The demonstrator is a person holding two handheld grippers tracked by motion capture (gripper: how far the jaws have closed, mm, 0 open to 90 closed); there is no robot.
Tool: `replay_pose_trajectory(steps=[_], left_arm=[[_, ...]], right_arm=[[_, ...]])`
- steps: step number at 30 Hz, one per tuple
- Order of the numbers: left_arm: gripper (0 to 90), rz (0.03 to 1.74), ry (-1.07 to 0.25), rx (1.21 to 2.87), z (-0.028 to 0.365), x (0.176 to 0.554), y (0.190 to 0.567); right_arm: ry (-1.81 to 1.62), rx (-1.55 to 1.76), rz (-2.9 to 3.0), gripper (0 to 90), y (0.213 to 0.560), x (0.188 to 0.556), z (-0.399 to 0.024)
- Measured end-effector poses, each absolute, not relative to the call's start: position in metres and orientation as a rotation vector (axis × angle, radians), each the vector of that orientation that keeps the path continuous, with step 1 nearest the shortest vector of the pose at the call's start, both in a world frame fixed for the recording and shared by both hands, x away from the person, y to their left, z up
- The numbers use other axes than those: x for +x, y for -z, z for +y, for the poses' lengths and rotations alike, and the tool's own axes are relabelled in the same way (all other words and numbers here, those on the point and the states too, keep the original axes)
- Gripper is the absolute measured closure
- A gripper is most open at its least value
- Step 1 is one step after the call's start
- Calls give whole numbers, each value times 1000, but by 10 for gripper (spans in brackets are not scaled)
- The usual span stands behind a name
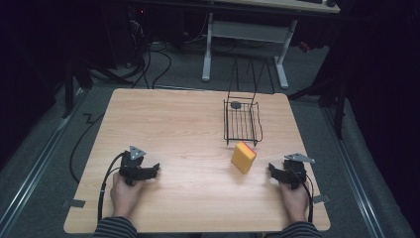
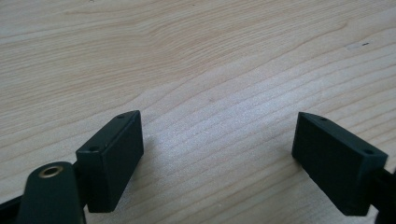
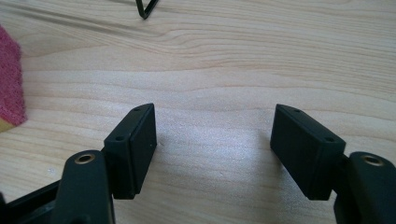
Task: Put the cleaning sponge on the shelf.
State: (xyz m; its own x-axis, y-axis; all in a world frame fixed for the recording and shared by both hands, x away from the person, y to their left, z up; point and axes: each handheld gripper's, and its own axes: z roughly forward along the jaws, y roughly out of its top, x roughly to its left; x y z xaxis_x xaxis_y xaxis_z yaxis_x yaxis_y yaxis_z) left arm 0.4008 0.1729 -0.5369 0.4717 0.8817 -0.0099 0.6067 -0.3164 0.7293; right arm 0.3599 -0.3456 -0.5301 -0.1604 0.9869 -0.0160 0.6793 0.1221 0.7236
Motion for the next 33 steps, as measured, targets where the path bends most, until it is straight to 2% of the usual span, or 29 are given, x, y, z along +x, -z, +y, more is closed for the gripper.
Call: replay_pose_trajectory(steps=[21,33], left_arm=[[171,1229,-518,2045,173,401,537],[173,1229,-517,2044,173,401,537]], right_arm=[[-798,1625,1889,330,530,358,-346],[-987,1627,1820,368,512,346,-354]])
